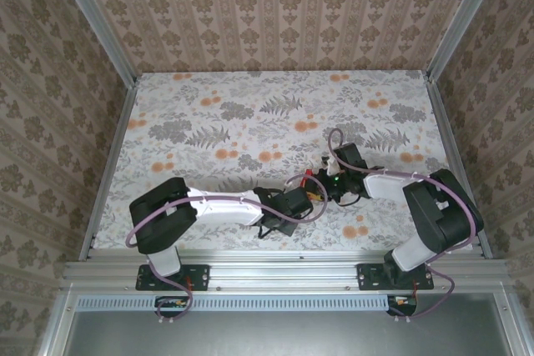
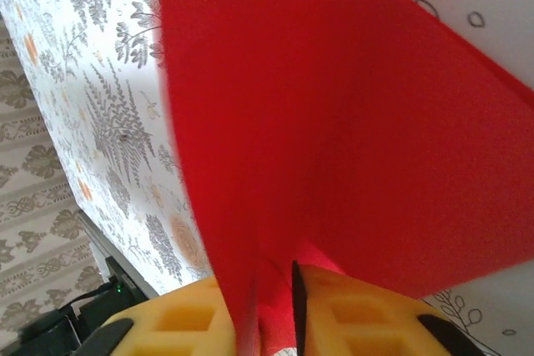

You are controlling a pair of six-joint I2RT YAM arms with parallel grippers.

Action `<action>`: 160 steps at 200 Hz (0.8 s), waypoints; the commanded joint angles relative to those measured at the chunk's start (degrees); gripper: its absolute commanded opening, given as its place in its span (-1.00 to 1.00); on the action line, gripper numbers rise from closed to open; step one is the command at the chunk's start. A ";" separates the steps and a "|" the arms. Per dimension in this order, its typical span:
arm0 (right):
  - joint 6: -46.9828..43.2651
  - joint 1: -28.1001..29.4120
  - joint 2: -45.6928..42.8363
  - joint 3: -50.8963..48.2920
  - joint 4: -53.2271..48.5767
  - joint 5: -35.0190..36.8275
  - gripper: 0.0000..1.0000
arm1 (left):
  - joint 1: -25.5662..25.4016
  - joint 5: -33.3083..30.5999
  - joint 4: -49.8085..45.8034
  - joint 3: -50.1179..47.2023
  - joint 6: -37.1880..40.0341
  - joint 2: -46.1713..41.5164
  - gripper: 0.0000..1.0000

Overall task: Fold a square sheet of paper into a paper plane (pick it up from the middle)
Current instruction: Fold the wing for the fifth time at the center of the table.

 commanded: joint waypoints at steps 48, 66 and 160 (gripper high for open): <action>6.94 -0.42 -4.49 -6.30 5.58 -2.62 -0.20 | -0.51 -5.13 -4.88 0.68 2.36 3.42 -0.89; 10.49 -0.56 -4.96 -7.76 9.58 -4.15 -0.20 | -0.67 -5.81 -4.93 0.88 2.90 3.61 -0.91; 16.11 2.68 -3.36 -10.81 15.33 -3.98 -0.38 | -1.57 -8.00 -5.41 2.49 5.58 4.39 -0.93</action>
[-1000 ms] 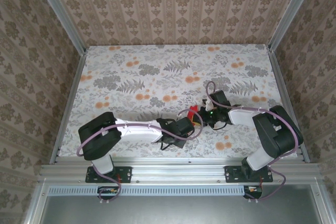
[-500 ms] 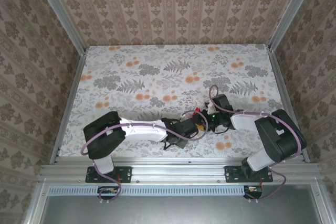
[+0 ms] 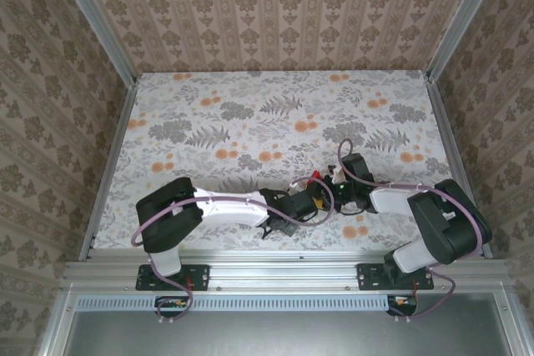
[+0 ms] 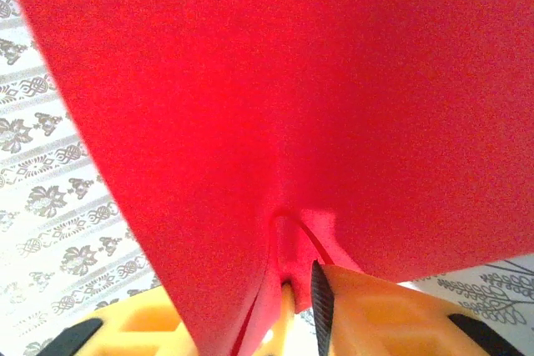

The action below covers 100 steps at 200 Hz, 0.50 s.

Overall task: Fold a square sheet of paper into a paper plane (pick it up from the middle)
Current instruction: Fold the wing for the fifth time at the center of the table.

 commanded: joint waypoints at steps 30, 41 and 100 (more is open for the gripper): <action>2.50 2.22 3.68 -1.22 5.62 -1.39 -0.53 | -0.11 -2.16 -2.54 -0.10 2.66 1.75 -0.93; 2.05 2.22 3.80 -0.98 5.23 -1.34 -0.56 | -0.11 -2.53 -2.54 -0.31 3.08 1.65 -0.93; -1.33 2.22 2.75 -0.10 0.95 -0.25 -0.86 | 0.00 -4.26 -2.66 0.02 4.91 1.65 -0.92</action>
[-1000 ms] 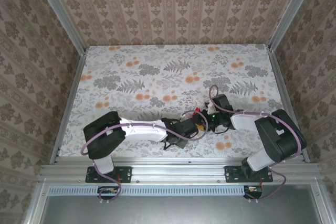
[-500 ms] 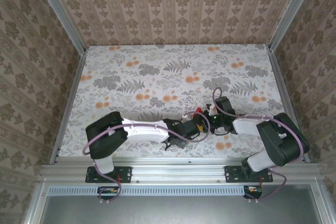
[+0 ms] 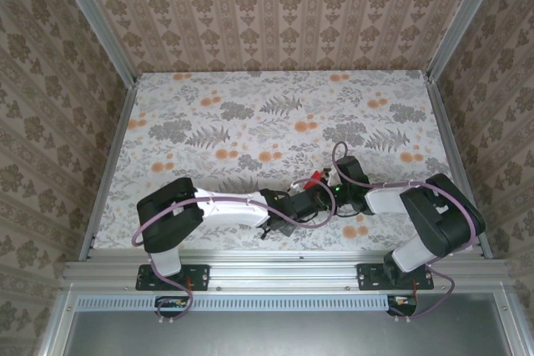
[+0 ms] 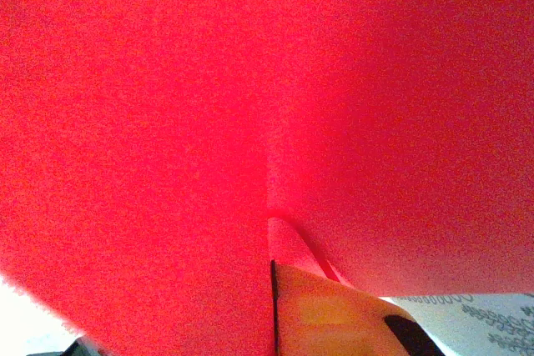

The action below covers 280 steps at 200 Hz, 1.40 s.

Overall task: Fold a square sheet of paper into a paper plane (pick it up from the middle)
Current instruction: Fold the wing for the fifth time at the center of the table.

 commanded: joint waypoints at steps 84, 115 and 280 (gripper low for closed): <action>-7.73 -1.25 1.36 3.00 -7.94 0.35 -1.00 | 0.28 -3.44 -1.92 -2.05 5.35 0.34 -0.65; -9.74 -1.75 1.69 3.24 -9.97 0.63 -1.00 | 0.13 -3.31 -1.46 -2.78 6.27 0.03 -0.65; -20.28 -4.65 4.99 4.36 -19.33 6.11 -1.00 | -0.60 -0.44 -2.44 0.22 6.28 -0.11 -0.49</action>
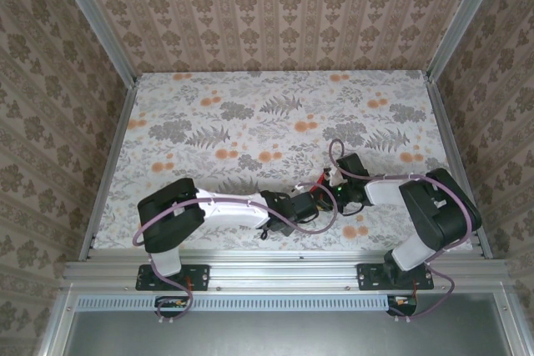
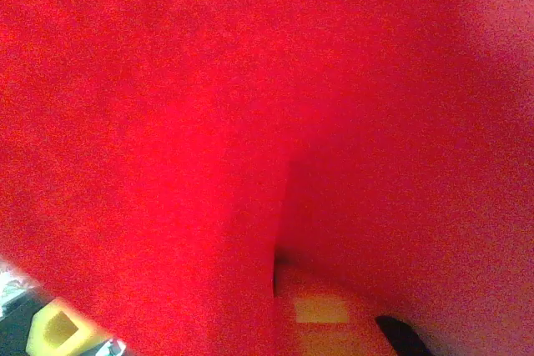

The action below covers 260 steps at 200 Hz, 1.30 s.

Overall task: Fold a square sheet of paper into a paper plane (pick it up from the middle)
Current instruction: Fold the wing for the fifth time at the center of the table.

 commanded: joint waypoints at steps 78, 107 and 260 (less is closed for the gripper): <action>-4.03 -1.24 3.52 -0.43 -6.15 8.22 -1.00 | -0.18 7.45 -3.12 -2.35 -3.59 -5.69 -0.40; -4.12 -1.16 4.08 -0.28 -6.15 8.35 -1.00 | -0.11 11.50 0.43 -5.44 -5.11 -10.38 -0.36; -5.07 -1.58 6.11 -1.59 -4.55 8.36 -1.00 | 12.70 28.32 18.25 -10.73 -13.24 -11.45 -0.87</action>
